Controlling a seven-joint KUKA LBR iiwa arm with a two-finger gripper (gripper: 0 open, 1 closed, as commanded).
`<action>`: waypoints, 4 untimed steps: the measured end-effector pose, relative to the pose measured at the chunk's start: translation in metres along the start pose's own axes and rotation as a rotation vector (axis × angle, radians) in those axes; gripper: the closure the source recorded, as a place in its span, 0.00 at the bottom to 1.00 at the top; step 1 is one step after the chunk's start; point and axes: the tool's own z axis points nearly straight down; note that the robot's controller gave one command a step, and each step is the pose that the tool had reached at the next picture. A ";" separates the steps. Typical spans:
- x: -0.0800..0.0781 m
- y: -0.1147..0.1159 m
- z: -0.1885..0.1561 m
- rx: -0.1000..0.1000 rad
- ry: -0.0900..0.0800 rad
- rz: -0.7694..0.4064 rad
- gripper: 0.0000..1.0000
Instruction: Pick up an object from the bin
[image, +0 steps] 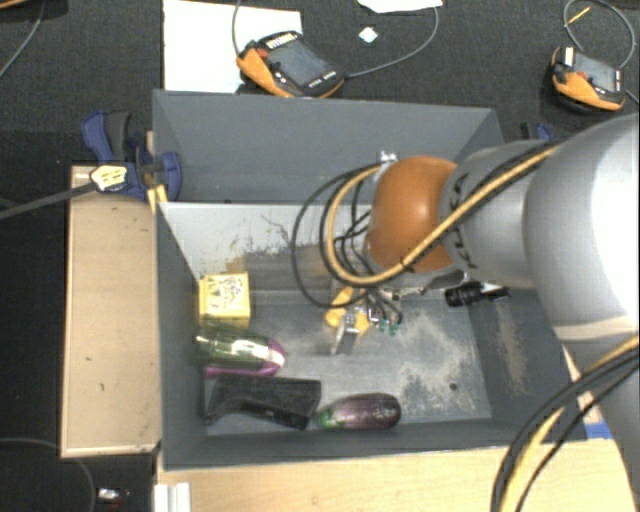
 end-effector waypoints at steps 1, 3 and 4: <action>-0.004 -0.015 -0.001 -0.002 -0.001 -0.408 1.00; -0.004 -0.015 -0.014 -0.002 0.001 -0.406 1.00; -0.005 -0.015 -0.030 -0.002 -0.004 -0.405 1.00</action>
Offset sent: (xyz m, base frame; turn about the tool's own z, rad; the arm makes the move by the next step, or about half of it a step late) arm 0.0000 0.0000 0.0000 0.0000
